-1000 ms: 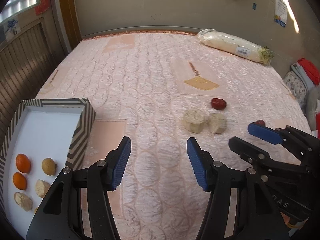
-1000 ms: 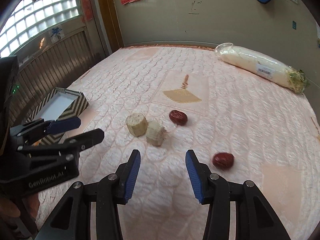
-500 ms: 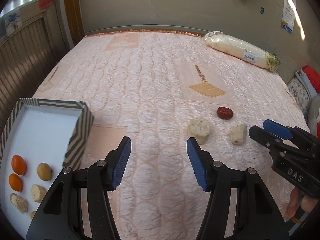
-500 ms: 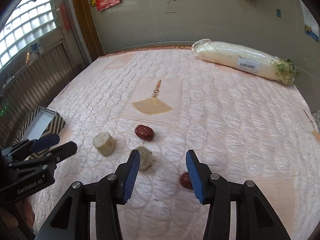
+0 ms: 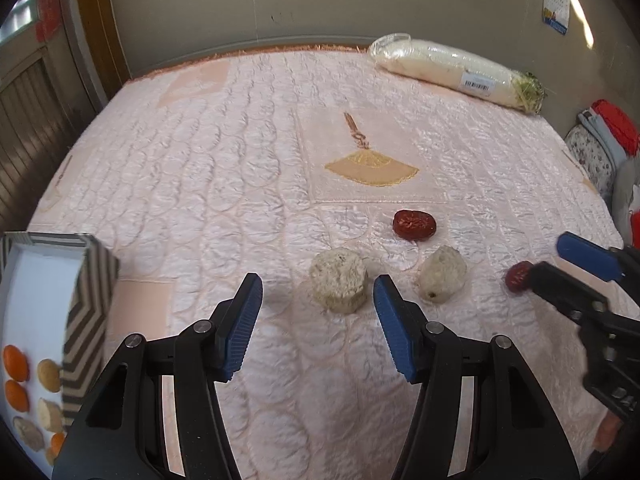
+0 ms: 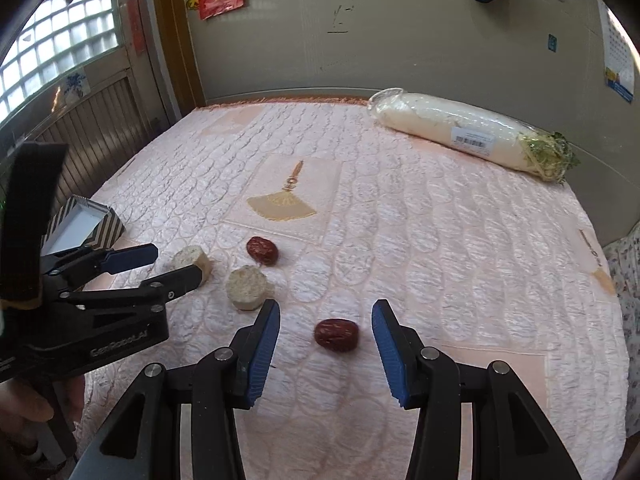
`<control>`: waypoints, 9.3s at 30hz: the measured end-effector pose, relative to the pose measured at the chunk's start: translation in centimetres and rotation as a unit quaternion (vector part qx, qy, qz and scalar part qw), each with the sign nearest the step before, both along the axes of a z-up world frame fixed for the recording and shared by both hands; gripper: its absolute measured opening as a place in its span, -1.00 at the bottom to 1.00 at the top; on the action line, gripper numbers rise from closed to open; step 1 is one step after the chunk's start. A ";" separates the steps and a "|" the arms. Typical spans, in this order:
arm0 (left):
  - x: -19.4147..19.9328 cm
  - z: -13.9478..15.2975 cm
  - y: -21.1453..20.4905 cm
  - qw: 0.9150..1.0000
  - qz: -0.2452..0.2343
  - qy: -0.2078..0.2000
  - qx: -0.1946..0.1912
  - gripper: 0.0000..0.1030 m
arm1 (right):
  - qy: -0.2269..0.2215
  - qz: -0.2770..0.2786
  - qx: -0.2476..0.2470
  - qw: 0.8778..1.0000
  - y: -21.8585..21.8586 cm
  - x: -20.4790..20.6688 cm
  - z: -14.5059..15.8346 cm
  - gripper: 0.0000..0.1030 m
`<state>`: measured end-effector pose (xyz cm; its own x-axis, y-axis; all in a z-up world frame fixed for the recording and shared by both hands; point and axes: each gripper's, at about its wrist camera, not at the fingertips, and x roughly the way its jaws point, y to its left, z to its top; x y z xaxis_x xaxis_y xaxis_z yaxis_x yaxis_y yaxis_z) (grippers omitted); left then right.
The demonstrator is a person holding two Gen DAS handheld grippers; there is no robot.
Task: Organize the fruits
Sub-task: 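Grasp a round beige cake with the left tool while the right tool grasps another cake, then carry both cakes into the tray and open both tools, then withdraw both open tools from the tray toward the red dates, then grasp a red date with the right tool while the left tool grasps the other date, then carry both red dates into the tray and open both tools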
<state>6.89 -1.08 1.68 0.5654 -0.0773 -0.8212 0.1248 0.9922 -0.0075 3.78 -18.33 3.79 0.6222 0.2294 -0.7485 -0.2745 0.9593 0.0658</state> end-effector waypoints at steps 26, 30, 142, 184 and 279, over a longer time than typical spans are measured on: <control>-2.0 0.8 2.6 0.998 0.042 -0.019 -0.030 -0.42 | 0.017 0.055 0.000 0.998 6.0 1.7 -3.1 -0.45; -3.2 1.2 2.7 0.998 0.044 -0.030 -0.021 -0.41 | 0.001 0.039 -0.004 0.999 5.9 0.1 -2.1 -0.45; -20.7 2.6 27.6 0.971 0.230 -0.061 -0.012 0.16 | 0.013 0.334 -0.041 0.942 33.5 -15.2 -1.5 -0.22; -8.3 4.5 3.4 0.999 0.025 -0.043 -0.022 0.17 | 0.023 -0.053 0.009 0.998 0.8 -4.2 -1.1 -0.10; -15.0 5.4 13.9 0.990 0.104 -0.098 0.007 -0.45 | -0.015 0.094 0.012 0.995 16.6 -9.7 0.5 -0.47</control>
<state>-8.08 12.77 7.09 0.7163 0.0684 -0.6945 -0.0854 0.9963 0.0100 -5.87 -1.72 4.27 0.5886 0.3619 -0.7229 -0.4515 0.8889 0.0774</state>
